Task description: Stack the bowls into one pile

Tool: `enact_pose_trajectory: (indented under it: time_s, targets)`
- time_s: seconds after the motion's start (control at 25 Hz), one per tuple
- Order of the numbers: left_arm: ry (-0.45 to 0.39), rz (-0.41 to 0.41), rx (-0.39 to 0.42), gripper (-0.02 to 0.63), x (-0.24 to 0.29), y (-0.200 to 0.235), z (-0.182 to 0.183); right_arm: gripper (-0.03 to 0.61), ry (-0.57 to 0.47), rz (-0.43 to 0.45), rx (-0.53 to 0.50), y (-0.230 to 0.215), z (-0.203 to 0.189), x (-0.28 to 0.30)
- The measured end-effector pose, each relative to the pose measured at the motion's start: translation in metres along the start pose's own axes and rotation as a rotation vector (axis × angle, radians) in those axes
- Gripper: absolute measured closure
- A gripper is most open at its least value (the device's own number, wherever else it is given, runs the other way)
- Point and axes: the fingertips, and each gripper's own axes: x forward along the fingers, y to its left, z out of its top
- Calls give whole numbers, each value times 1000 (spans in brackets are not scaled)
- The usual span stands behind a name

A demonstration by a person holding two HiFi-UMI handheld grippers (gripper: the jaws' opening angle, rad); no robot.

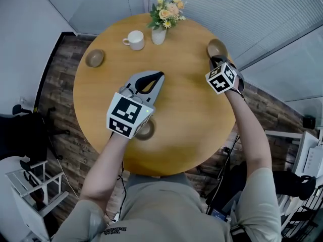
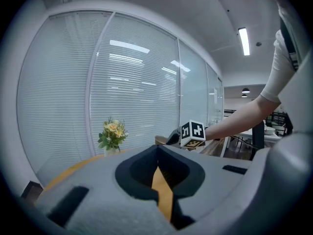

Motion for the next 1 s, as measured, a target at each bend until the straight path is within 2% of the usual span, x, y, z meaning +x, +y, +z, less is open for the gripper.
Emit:
enact_pose_trajectory:
  time_s: [0.2,0.48,0.68,1.0]
  targets:
    - [-33,21,23,594,-29,2,19,545,-49,1,14,0,30,-43]
    - [-44,43,102,594,-69,-6,40,545,-155,-5,46,5,73,-111]
    - [-59,56,142,592,-97,-12,49,545,-230,-6,18,20,107,-156]
    - [-110,91,160,594,-143,-17,70,543,-339,26,-26,52,151,-218]
